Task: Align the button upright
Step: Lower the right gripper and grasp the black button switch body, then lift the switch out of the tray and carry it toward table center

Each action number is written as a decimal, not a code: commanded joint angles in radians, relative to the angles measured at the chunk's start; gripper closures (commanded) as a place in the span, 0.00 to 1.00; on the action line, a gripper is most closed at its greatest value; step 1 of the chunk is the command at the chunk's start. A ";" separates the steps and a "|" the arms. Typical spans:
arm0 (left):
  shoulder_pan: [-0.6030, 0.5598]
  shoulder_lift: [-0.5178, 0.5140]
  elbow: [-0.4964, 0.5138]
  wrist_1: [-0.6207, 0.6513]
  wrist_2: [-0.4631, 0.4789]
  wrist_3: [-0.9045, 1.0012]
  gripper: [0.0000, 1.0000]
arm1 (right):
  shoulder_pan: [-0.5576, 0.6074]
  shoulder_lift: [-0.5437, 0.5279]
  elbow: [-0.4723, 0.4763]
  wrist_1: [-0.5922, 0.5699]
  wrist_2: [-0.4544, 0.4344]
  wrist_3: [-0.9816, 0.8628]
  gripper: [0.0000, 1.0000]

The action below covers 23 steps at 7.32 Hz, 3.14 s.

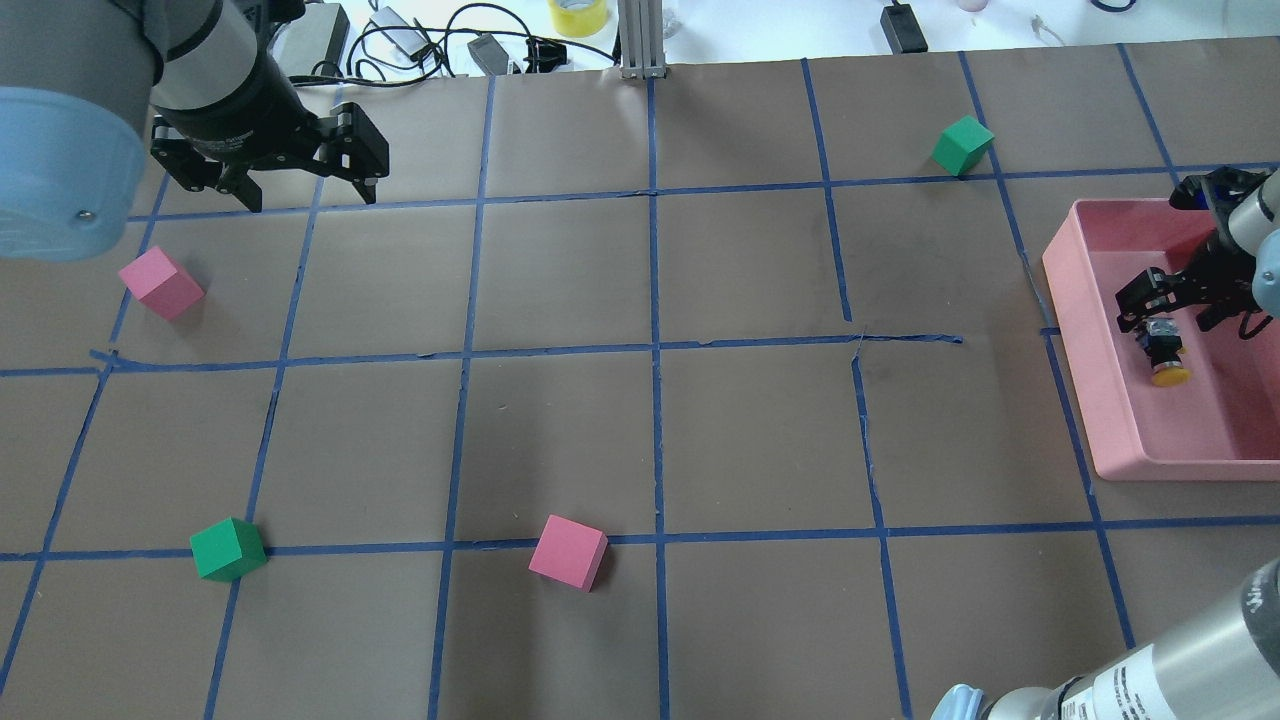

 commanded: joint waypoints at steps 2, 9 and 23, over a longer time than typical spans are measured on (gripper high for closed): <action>-0.002 0.000 0.000 0.000 0.000 -0.001 0.00 | 0.000 0.002 0.001 -0.001 0.000 0.001 0.05; 0.003 0.002 0.014 -0.002 0.006 -0.010 0.00 | -0.003 -0.008 -0.016 0.013 -0.017 -0.036 1.00; 0.003 0.008 0.003 -0.002 0.006 -0.012 0.00 | 0.851 -0.066 -0.258 0.243 0.077 0.918 1.00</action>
